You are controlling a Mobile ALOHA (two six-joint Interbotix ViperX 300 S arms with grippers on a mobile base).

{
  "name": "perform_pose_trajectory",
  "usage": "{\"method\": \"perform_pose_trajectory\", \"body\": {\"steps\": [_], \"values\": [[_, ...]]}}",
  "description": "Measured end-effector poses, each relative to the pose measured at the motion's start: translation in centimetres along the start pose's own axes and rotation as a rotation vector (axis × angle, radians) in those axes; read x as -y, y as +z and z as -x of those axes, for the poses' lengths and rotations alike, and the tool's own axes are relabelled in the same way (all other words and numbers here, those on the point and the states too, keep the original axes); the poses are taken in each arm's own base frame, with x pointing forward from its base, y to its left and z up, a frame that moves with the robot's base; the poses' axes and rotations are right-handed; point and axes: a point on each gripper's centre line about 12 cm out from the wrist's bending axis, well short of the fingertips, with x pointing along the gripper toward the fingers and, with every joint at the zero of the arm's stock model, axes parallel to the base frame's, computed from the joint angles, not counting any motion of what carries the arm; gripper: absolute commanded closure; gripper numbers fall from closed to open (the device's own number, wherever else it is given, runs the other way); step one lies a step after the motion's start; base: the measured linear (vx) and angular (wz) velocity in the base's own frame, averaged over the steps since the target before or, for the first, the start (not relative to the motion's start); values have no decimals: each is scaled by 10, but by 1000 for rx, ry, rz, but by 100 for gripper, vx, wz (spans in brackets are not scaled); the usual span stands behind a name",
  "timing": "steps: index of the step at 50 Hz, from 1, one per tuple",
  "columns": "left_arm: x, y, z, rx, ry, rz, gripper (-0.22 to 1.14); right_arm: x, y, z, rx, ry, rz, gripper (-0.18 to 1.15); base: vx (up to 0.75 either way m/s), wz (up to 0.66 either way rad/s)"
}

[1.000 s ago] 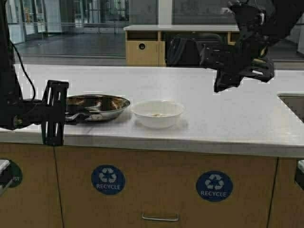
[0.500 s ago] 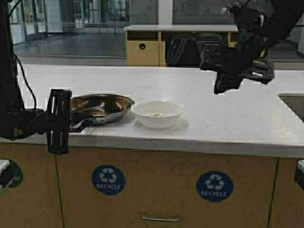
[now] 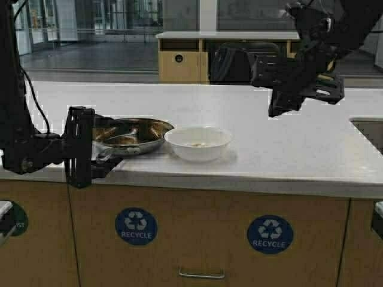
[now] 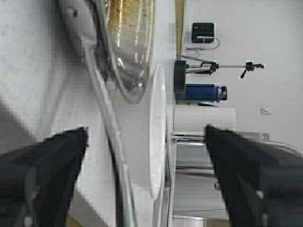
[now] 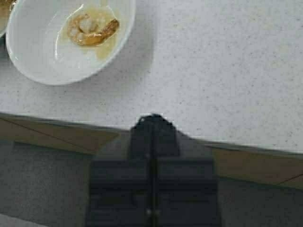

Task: Add oil to the pan and cook the shrimp and serve it

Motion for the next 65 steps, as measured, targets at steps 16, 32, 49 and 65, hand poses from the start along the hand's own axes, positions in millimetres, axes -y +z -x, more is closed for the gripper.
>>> {"method": "perform_pose_trajectory", "body": {"steps": [16, 32, 49, 65], "values": [[-10, -6, 24, -11, 72, -65, -11, 0, 0, 0, 0, 0, 0, 90, 0, 0], [-4, 18, 64, 65, 129, -133, -11, -1, 0, 0, -1, 2, 2, 90, 0, 0], [49, 19, 72, 78, 52, -265, -11, -1, 0, 0, 0, 1, 1, 90, 0, 0], [108, 17, 77, 60, -36, -381, -11, 0, 1, 0, 3, 0, 0, 90, 0, 0]]}}
